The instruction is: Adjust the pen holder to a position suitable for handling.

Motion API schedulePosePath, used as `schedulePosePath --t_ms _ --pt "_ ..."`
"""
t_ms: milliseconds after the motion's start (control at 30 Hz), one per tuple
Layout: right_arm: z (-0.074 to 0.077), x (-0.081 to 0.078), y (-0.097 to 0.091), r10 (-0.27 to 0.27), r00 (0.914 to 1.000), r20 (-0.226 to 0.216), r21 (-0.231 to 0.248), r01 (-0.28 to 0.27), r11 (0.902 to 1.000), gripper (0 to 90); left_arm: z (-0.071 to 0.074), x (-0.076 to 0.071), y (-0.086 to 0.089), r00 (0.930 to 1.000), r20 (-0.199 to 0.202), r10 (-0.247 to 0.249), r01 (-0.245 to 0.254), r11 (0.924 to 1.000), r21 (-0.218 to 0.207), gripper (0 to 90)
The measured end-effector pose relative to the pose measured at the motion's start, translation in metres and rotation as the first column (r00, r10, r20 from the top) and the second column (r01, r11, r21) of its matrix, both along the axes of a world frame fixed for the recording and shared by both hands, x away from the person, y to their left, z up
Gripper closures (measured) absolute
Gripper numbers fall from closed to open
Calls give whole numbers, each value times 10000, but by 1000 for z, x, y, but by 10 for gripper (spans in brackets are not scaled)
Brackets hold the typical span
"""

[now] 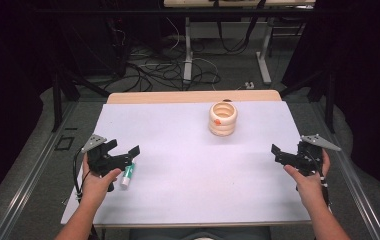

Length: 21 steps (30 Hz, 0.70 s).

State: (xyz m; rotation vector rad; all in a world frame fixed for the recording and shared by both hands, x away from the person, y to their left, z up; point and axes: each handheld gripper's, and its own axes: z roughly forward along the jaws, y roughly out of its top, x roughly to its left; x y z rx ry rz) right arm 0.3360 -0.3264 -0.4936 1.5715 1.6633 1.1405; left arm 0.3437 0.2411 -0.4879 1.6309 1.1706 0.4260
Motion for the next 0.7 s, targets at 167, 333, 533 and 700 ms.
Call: schedulePosePath --t_ms 167,333,533,700 --pt "-4 3 1 122 9997 -188 59 -121 9999 0 1 0 1 10000 15 58 -57 10000 -68 10" --pt "-3 6 6 272 9996 5 59 -272 9996 0 -1 1 3 9995 -152 263 -265 9995 -152 14" --pt "3 12 12 752 9965 -368 165 -746 9971 4 -3 -3 6 9990 -219 377 -378 9993 -52 17" --pt "12 23 19 1193 9919 -444 505 -1170 9918 58 -2 -5 8 9986 -193 500 -501 9987 -40 28"
